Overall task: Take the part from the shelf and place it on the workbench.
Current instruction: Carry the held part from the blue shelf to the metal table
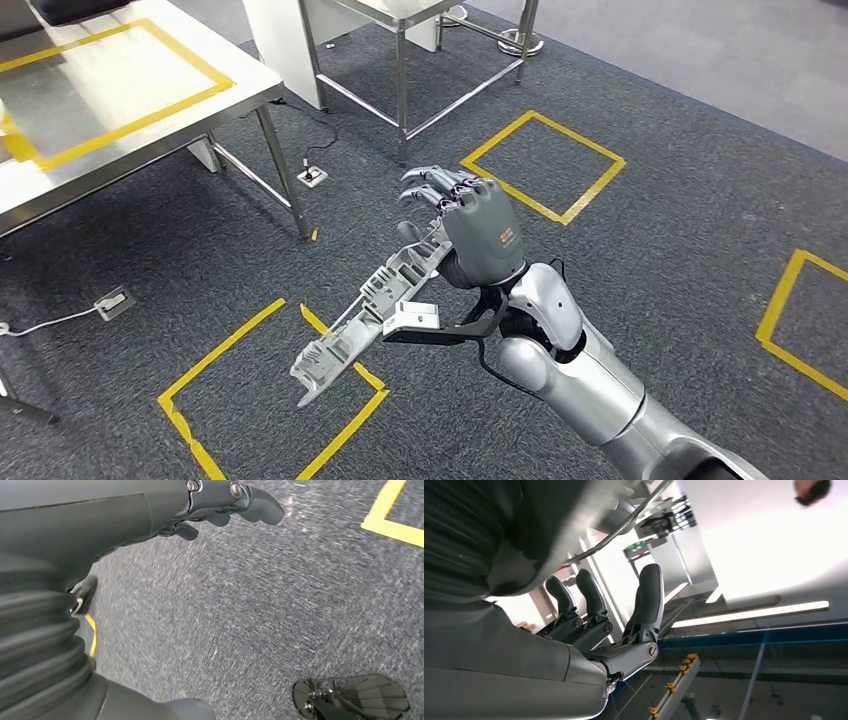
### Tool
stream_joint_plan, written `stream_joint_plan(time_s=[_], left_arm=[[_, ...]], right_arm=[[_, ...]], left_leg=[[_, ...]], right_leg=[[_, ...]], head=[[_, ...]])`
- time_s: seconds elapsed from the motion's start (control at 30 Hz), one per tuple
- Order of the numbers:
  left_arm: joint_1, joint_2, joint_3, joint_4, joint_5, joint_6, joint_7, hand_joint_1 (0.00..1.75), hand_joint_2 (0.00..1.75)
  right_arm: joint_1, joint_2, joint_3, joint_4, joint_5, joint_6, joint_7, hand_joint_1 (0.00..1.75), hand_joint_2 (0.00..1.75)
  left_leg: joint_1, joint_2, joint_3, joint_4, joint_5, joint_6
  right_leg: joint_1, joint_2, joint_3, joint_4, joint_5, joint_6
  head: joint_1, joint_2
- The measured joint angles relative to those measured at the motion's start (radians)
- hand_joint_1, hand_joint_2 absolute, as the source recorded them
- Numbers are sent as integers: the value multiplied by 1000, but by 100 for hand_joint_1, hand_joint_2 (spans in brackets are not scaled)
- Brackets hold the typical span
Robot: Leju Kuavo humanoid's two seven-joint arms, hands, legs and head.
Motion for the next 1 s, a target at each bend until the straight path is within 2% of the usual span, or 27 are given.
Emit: stream_joint_plan(time_s=[0.03, 0.07, 0.13, 0.17, 0.2, 0.27, 0.3, 0.33, 0.37, 0.4, 0.43, 0.5, 0.53, 0.57, 0.63, 0.67, 0.73, 0.8, 0.83, 0.87, 0.9, 0.93, 0.97, 1.0], left_arm=[[0, 0, 0, 0, 1, 0, -1, 0, 175], [1, 0, 0, 0, 1, 0, -1, 0, 175], [6, 1, 0, 0, 1, 1, -2, 0, 175], [9, 2, 0, 1, 1, 1, -2, 0, 175], [12, 3, 0, 1, 1, 1, -2, 0, 175], [12, 4, 0, 1, 1, 1, -2, 0, 175], [11, 4, 0, 1, 1, 1, -2, 0, 175], [10, 4, 0, 1, 1, 1, 0, 0, 175], [11, 4, 0, 1, 1, 2, 3, 0, 175], [12, 4, 0, 1, 1, 4, 5, 0, 175], [13, 4, 0, 1, 1, 6, 7, 0, 175], [12, 4, 0, 0, 2, 7, 2, 0, 175], [10, 3, 0, 0, 2, 6, -3, 0, 175], [8, 2, 0, -1, 2, 5, -8, 0, 175], [6, 0, 0, -1, 2, 4, -12, 0, 175], [6, -1, 0, -1, 3, 1, -10, 0, 175], [4, -2, 2, -1, 11, -11, -7, 0, 175], [1, -2, 6, -1, 20, -26, -8, 0, 175], [1, -3, 7, -1, 22, -31, -9, 0, 175], [2, -3, 8, -1, 23, -34, -10, 0, 175], [3, -4, 8, 0, 23, -37, -10, 0, 175], [5, -4, 10, 0, 24, -40, -10, 0, 175], [6, -4, 11, 0, 24, -43, -10, 0, 175], [6, -4, 13, 0, 24, -46, -11, 0, 175]], right_arm=[[-1, 2, 0, 1, 0, 1, -1, 175, 175], [-3, 3, 0, 1, 0, 1, -1, 175, 175], [-6, 7, 1, 2, -1, 2, -2, 175, 175], [-7, 10, 1, 3, -2, 2, -2, 175, 175], [-9, 13, 2, 3, -2, 3, -2, 175, 175], [-11, 18, 3, 4, -2, 3, -3, 175, 175], [-11, 19, 3, 6, -2, 4, -3, 175, 175], [-11, 19, 4, 8, -3, 4, -3, 175, 175], [-10, 20, 5, 10, -4, 5, -3, 175, 175], [-10, 21, 6, 13, -5, 5, -4, 175, 175], [-10, 23, 8, 15, -6, 5, -4, 175, 175], [-11, 28, 11, 16, -5, 5, -4, 175, 175], [-11, 30, 12, 16, -4, 4, -3, 175, 175], [-11, 31, 13, 16, -2, 4, -3, 175, 175], [-11, 33, 14, 16, 0, 3, -1, 175, 175], [-10, 33, 14, 16, -1, 0, -3, 175, 175], [-6, 32, 11, 16, -8, -12, -10, 175, 175], [8, 28, 2, 16, -15, -28, -19, 175, 175], [19, 25, -4, 16, -17, -33, -22, 175, 175], [32, 21, -8, 16, -19, -36, -25, 175, 175], [42, 17, -10, 16, -20, -38, -28, 175, 175], [51, 14, -12, 15, -22, -40, -30, 175, 175], [56, 11, -14, 12, -23, -43, -32, 175, 175], [59, 9, -18, 10, -25, -45, -33, 175, 175]], left_leg=[[1, -13, -3, 0, 3, -6], [4, -24, -7, -2, 6, -13], [8, -45, -14, -8, 13, -29], [6, -35, -18, -5, 11, -34], [4, -11, -28, 11, 0, -38], [-1, 60, -69, 99, -53, -43], [-1, 82, -98, 162, -86, -46], [0, 92, -122, 219, -109, -49], [1, 96, -133, 250, -116, -53], [2, 100, -125, 245, -106, -55], [4, 107, -97, 201, -81, -58], [3, 139, -21, 70, -32, -56], [1, 150, 5, 24, -20, -49], [-1, 156, 15, 3, -18, -40], [-3, 138, 12, 1, -17, -21], [-1, 129, 11, 0, -15, -15], [4, 112, 10, -3, -10, -4], [7, 92, 7, -4, -7, 2], [7, 80, 5, -4, -6, 4], [7, 66, 4, -3, -6, 4], [7, 53, 3, -2, -5, 3], [7, 40, 3, -1, -3, 2], [8, 27, 2, 0, -2, -1], [8, 15, 1, 1, 0, -5]], right_leg=[[1, 18, 20, -46, 15, -3], [4, 29, 29, -68, 18, -5], [5, 8, 32, -75, 21, -11], [4, -5, 35, -81, 25, -16], [1, -18, 39, -87, 29, -23], [1, -48, 42, -94, 33, -34], [2, -62, 42, -94, 32, -37], [3, -78, 41, -94, 31, -38], [3, -94, 41, -93, 31, -38], [3, -108, 41, -92, 30, -37], [2, -120, 41, -90, 29, -35], [3, -142, 40, -81, 22, -26], [6, -152, 39, -76, 19, -20], [9, -160, 39, -73, 16, -14], [11, -177, 41, -73, 15, -6], [9, -173, 41, -70, 11, 0], [3, -128, 24, -27, -20, 12], [0, -73, -30, 92, -83, 20], [-1, -62, -60, 157, -109, 22], [-1, -58, -81, 198, -119, 21], [-1, -56, -84, 203, -110, 20], [-2, -52, -67, 167, -82, 18], [-3, -41, -35, 99, -45, 15], [-6, -19, -1, 30, -19, 14]], head=[[0, 0], [1, 0], [2, 0], [2, 0], [-1, 0], [-7, 0], [-10, 0], [-10, 0], [-10, 0], [-10, 0], [-10, 0], [-10, 0], [-9, 0], [-8, 0], [-6, 0], [-5, 0], [-4, 0], [-2, 0], [-2, 0], [-1, 0], [-1, 0], [-1, 0], [-1, 0], [-1, 0]])
